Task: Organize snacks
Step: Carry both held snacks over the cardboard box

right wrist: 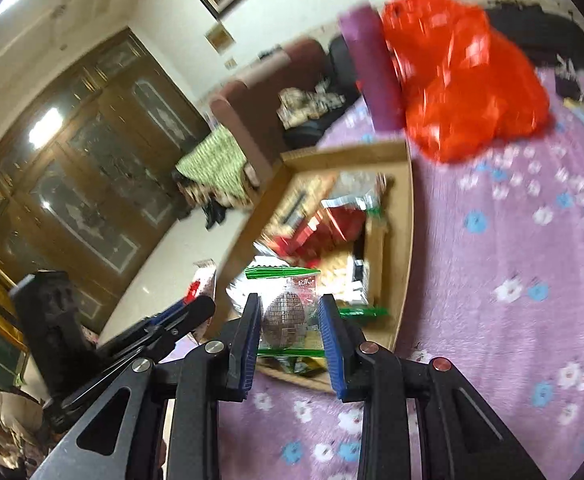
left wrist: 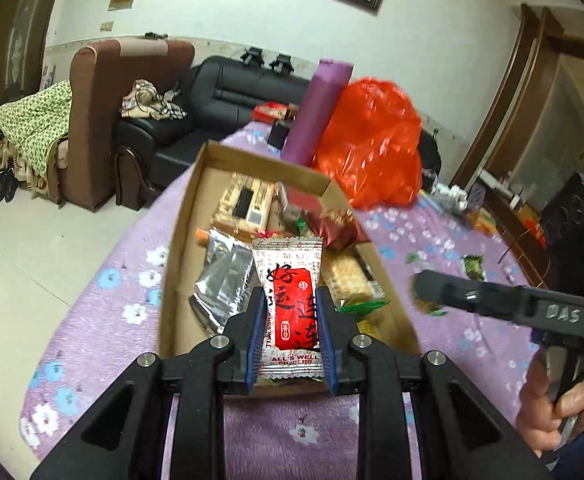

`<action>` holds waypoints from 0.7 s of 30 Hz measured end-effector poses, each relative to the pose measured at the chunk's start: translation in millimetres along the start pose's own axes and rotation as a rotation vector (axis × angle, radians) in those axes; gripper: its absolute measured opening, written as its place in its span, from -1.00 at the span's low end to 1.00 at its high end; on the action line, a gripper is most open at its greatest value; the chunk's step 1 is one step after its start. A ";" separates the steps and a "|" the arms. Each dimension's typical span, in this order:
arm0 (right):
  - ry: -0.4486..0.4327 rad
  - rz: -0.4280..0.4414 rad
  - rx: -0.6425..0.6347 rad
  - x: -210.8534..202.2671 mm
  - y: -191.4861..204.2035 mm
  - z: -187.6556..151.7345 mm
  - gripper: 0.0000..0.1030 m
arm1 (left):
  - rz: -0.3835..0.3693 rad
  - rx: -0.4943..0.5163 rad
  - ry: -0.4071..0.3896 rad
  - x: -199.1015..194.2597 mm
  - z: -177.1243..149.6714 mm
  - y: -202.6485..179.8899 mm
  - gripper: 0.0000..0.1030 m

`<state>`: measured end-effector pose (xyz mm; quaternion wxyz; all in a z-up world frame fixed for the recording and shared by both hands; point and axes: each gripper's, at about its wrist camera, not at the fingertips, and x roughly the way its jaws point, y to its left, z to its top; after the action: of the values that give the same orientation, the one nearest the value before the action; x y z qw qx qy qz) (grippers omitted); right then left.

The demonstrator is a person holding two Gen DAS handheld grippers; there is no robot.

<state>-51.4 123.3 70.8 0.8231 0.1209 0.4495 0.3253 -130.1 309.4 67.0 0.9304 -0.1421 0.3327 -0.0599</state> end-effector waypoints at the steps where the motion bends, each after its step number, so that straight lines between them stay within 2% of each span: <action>1: 0.006 -0.013 -0.001 7.4 -2.9 1.7 -0.38 | 0.010 0.007 0.002 3.7 -0.9 -1.4 -0.54; 7: 0.006 -0.058 -0.026 35.4 -7.4 16.8 -0.38 | 0.093 0.045 -0.002 22.4 -2.5 -7.0 -0.54; 15: -0.054 -0.113 -0.092 52.8 -4.5 26.9 -0.38 | 0.179 0.062 -0.004 35.7 -6.2 -6.0 -0.53; 21: -0.106 -0.087 -0.118 53.7 -7.9 23.5 -0.36 | 0.258 0.114 -0.019 37.6 -10.7 -17.4 -0.53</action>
<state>-8.2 154.1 44.8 0.8649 0.0694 0.3901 0.3082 -108.1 282.6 41.8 0.9400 -0.0455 0.3353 0.0429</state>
